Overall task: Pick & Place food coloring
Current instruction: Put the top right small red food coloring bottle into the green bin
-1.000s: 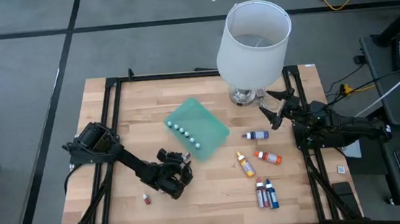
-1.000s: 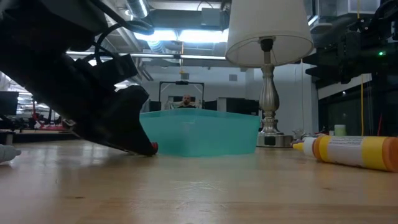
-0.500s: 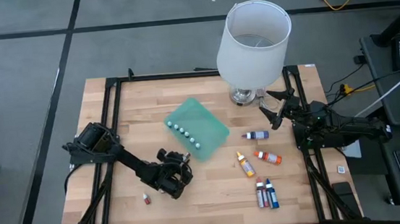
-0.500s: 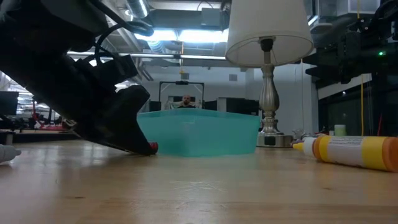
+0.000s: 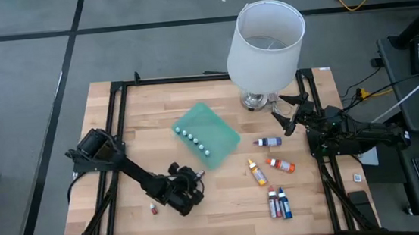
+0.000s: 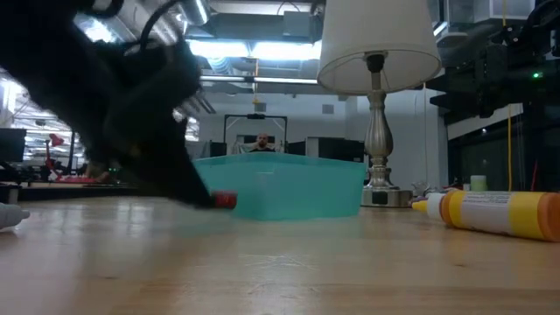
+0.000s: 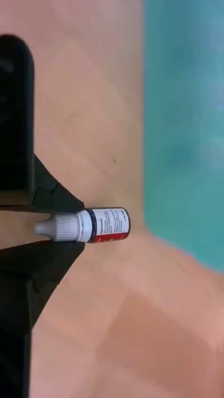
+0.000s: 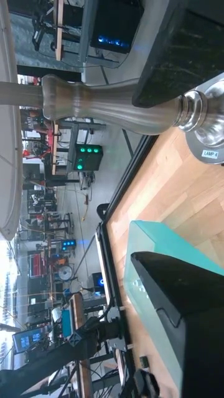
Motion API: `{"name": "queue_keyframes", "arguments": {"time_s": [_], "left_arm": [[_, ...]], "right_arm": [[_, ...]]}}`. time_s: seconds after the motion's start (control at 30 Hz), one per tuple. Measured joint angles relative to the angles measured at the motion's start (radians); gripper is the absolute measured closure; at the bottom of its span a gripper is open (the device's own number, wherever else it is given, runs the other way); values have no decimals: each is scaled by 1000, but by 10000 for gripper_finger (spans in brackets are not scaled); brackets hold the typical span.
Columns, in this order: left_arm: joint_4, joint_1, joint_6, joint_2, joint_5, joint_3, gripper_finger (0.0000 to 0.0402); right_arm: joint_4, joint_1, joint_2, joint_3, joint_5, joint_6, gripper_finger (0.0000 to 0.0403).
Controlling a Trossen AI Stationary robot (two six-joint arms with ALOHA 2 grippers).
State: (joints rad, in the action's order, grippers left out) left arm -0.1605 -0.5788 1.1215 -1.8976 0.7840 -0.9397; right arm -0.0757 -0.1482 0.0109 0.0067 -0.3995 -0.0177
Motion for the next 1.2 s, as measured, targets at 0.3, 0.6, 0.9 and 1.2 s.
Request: {"name": "queue_keyframes", "arguments": {"time_s": [0.3, 0.6, 0.9, 1.2], "left_arm": [[-299, 0, -170, 58, -200, -215, 342], [-818, 91, -303, 82, -426, -507, 344], [-1139, 267, -406, 82, -649, -651, 344], [-1265, 487, -642, 82, -761, -683, 343]], "right_arm": [[0, 0, 0, 0, 0, 0, 6], [0, 0, 0, 0, 0, 0, 6], [0, 0, 0, 0, 0, 0, 6], [0, 0, 0, 0, 0, 0, 6]]}}
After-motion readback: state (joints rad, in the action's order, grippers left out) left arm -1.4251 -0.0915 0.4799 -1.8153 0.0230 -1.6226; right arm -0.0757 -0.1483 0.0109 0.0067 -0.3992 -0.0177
